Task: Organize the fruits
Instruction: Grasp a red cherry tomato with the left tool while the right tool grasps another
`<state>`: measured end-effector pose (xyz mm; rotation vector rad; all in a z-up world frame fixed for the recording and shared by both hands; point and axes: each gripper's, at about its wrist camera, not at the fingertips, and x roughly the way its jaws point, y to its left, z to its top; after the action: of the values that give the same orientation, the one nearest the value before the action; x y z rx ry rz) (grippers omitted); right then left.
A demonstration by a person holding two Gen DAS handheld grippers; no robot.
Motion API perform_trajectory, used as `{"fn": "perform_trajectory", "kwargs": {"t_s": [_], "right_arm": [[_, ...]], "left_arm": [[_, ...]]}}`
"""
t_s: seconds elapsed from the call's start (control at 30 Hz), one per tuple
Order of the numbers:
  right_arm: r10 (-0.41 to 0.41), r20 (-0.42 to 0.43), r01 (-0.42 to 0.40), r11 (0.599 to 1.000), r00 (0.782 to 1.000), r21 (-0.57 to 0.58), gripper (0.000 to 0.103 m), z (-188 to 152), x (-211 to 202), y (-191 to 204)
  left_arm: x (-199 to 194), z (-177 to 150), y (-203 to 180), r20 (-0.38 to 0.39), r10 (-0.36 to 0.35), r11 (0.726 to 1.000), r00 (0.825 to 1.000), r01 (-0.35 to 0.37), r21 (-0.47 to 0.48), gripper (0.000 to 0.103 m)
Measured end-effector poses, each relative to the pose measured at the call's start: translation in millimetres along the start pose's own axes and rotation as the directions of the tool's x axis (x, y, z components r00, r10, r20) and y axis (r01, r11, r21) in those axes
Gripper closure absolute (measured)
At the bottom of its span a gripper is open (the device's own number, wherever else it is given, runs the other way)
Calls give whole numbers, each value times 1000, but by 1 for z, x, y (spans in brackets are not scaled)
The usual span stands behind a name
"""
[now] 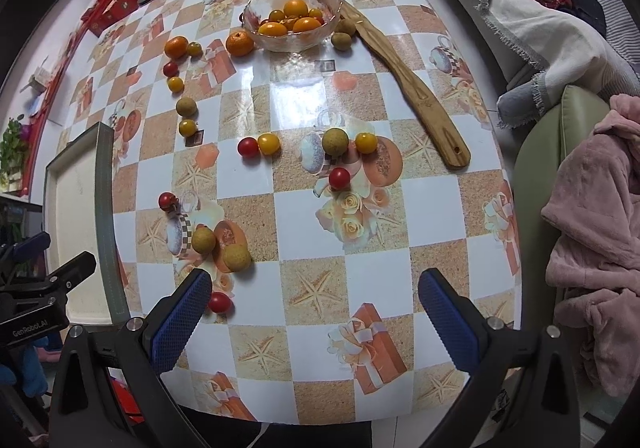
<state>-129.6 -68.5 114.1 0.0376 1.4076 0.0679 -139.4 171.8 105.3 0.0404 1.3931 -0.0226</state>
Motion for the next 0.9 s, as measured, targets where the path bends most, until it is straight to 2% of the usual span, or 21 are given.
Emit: {"fn": "perform_trajectory", "kwargs": {"t_s": [0.23, 0.57, 0.9], "right_arm": [[-18, 11, 17, 999, 1000, 51, 0, -14, -8, 5], [-35, -7, 36, 999, 999, 33, 0, -17, -4, -4], [-22, -78, 21, 1000, 997, -8, 0, 4, 45, -29]], "left_arm": [[-2, -2, 5, 21, -22, 1000, 1000, 22, 23, 0], [6, 4, -5, 29, -27, 1000, 999, 27, 5, 0], [63, 31, -29, -30, 28, 997, 999, -30, -64, 0]]}}
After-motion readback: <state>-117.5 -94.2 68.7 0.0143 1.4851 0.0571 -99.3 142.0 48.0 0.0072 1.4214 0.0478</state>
